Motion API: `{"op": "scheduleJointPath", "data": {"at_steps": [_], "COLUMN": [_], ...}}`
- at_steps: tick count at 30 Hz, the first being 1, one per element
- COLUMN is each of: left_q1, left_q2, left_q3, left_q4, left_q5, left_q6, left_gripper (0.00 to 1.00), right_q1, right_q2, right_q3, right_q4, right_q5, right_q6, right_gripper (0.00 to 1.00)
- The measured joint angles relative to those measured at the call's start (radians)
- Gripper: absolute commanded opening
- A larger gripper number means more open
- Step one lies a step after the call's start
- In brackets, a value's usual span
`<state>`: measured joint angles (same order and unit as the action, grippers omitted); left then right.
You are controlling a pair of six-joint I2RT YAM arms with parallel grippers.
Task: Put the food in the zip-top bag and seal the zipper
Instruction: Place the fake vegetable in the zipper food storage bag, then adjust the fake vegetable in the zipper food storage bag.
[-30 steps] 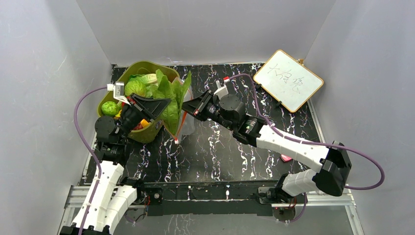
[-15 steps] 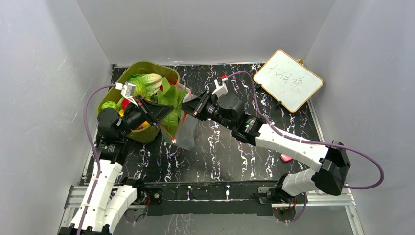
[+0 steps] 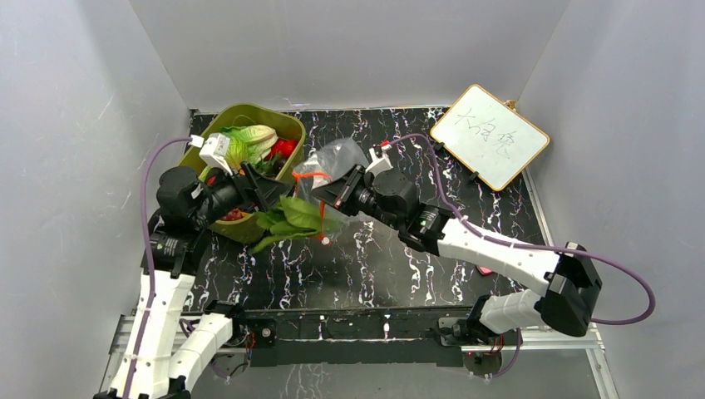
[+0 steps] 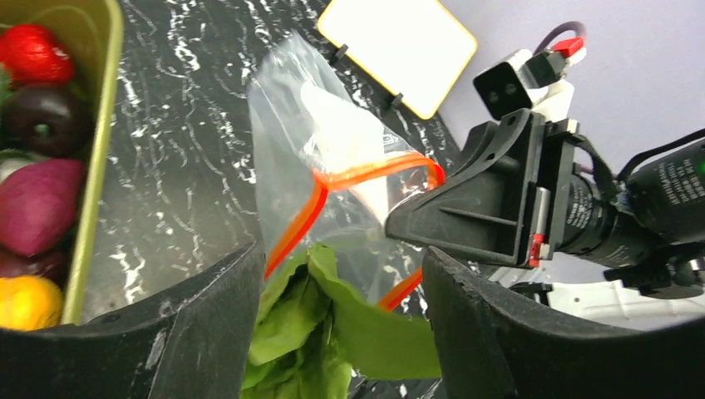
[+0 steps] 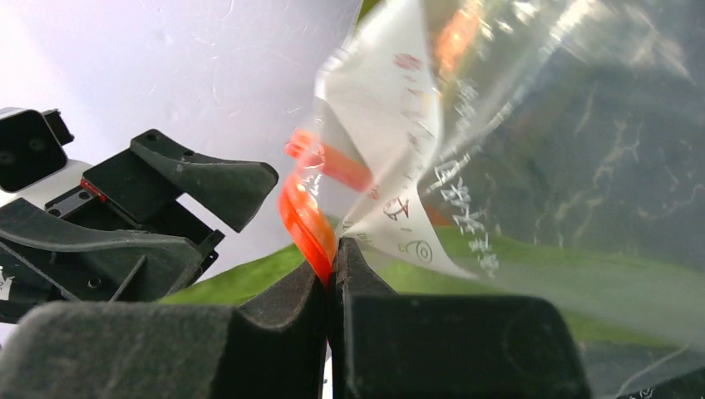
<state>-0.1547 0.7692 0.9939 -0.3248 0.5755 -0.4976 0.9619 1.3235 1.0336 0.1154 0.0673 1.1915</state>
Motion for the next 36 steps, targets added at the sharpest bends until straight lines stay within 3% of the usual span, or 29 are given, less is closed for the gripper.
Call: {"op": "scheduleJointPath", "data": {"at_steps": [5, 13, 18, 21, 24, 25, 33, 36], "left_q1": [0.000, -0.001, -0.006, -0.006, -0.006, -0.006, -0.006, -0.006], "left_q2": [-0.037, -0.098, -0.142, -0.160, -0.197, -0.212, -0.230, -0.199], "left_q3": [0.036, 0.003, -0.058, -0.109, -0.184, -0.212, -0.424, -0.476], "left_q4": [-0.137, -0.306, -0.366, -0.358, -0.304, -0.285, -0.035, 0.089], "left_q5": [-0.058, -0.156, -0.224, -0.218, -0.195, -0.191, -0.154, -0.117], "left_q6": [0.061, 0.048, -0.078, -0.185, -0.276, -0.299, -0.433, -0.486], "left_gripper": [0.71, 0.85, 0.89, 0.98, 0.97, 0.95, 0.51, 0.10], "right_q1": [0.000, -0.017, -0.038, -0.043, -0.043, -0.043, -0.043, -0.043], "right_q2": [-0.037, -0.072, -0.072, -0.072, -0.072, -0.072, -0.072, -0.072], "right_q3": [-0.024, -0.032, -0.034, -0.034, -0.034, -0.034, -0.034, -0.037], "right_q4": [-0.021, -0.069, -0.098, -0.099, -0.098, -0.097, -0.084, -0.076], "right_q5": [0.010, 0.024, 0.034, 0.040, 0.039, 0.038, 0.006, -0.014], "right_q6": [0.004, 0.004, 0.014, 0.017, 0.023, 0.027, 0.057, 0.066], "right_gripper": [0.00, 0.00, 0.00, 0.00, 0.00, 0.00, 0.00, 0.00]}}
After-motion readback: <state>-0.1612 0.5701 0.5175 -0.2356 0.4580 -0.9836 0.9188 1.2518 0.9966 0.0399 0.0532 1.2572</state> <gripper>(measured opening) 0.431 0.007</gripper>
